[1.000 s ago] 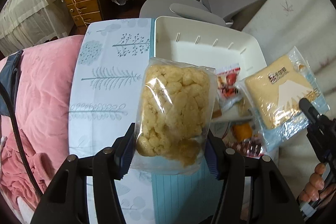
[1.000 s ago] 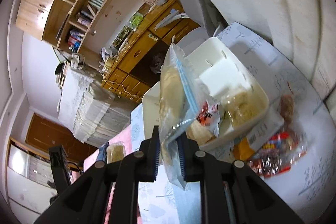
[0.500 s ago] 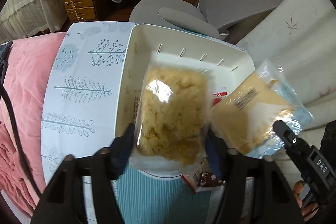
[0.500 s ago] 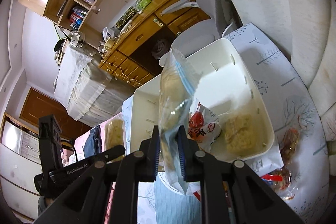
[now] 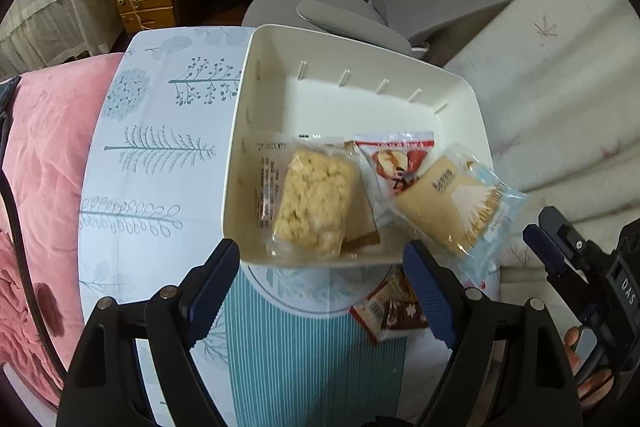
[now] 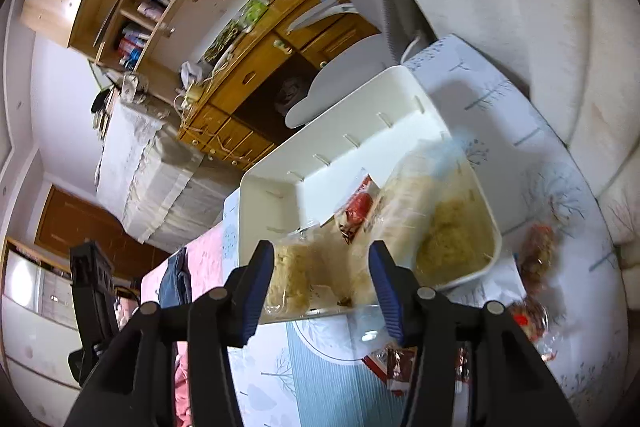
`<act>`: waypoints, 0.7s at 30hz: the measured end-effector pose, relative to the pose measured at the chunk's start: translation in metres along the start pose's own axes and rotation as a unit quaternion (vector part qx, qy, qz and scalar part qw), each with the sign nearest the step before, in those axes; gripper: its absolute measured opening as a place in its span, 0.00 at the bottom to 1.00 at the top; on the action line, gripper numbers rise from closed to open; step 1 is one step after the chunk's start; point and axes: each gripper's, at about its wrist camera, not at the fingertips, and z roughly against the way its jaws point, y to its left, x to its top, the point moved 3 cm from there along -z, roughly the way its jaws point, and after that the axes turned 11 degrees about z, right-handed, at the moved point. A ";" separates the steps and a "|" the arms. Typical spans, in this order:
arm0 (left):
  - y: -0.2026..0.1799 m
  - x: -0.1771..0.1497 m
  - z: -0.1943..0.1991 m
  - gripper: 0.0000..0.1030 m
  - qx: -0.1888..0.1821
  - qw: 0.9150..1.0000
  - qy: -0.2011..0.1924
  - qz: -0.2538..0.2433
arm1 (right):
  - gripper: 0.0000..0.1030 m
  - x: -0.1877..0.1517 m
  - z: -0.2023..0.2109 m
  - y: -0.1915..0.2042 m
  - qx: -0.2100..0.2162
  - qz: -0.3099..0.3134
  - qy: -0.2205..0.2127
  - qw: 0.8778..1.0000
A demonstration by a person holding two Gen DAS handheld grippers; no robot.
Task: Organize snacks
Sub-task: 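Carry both packs over the white tray and open both tools, then reach both tools toward the pile of small snack packets beside the tray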
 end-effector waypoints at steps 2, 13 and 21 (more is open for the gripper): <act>0.001 -0.008 0.005 0.81 -0.004 1.000 0.002 -0.010 | 0.59 -0.007 0.008 0.000 -0.008 -0.007 -0.010 1.000; 0.006 -0.051 0.031 0.81 -0.026 0.997 0.007 -0.070 | 0.60 -0.058 0.046 0.006 -0.047 -0.039 -0.050 0.997; 0.009 -0.089 0.035 0.80 -0.037 0.994 0.016 -0.103 | 0.60 -0.101 0.065 0.007 -0.102 -0.032 -0.059 0.993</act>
